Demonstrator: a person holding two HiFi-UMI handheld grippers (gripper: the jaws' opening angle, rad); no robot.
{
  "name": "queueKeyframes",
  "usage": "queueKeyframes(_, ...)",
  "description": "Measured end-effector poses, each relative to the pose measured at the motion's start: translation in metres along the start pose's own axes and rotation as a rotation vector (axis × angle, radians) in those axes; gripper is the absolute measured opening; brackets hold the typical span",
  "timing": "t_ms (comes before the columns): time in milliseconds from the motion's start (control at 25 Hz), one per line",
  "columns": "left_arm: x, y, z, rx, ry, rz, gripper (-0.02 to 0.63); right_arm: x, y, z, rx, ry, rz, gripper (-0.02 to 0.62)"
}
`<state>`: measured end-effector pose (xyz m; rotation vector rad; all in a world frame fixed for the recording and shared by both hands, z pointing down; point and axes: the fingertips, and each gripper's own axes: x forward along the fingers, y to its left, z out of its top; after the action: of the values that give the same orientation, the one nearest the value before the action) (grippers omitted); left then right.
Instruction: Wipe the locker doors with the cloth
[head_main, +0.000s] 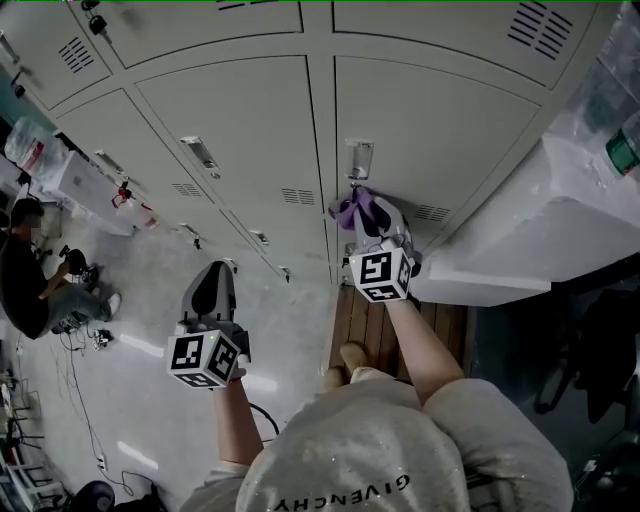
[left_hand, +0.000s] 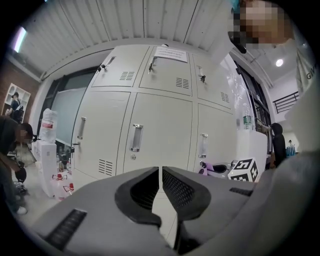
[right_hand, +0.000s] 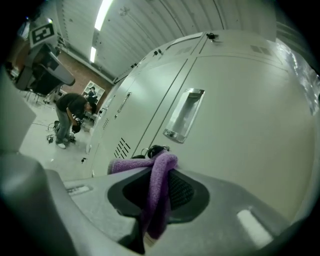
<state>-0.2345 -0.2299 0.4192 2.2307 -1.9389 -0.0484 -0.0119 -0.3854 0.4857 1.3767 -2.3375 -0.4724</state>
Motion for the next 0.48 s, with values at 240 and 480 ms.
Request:
queueKeyframes(240, 0.016, -0.019, 0.002, 0.012, 0.001, -0.057, 0.018, 0.001, 0.002, -0.017, -0.152, 0.071, 0.027, 0.063)
queueKeyframes(480, 0.035, -0.045, 0.001, 0.017, 0.006, -0.13, 0.018, -0.022, -0.036, -0.025, -0.174, 0.077, -0.052, 0.063)
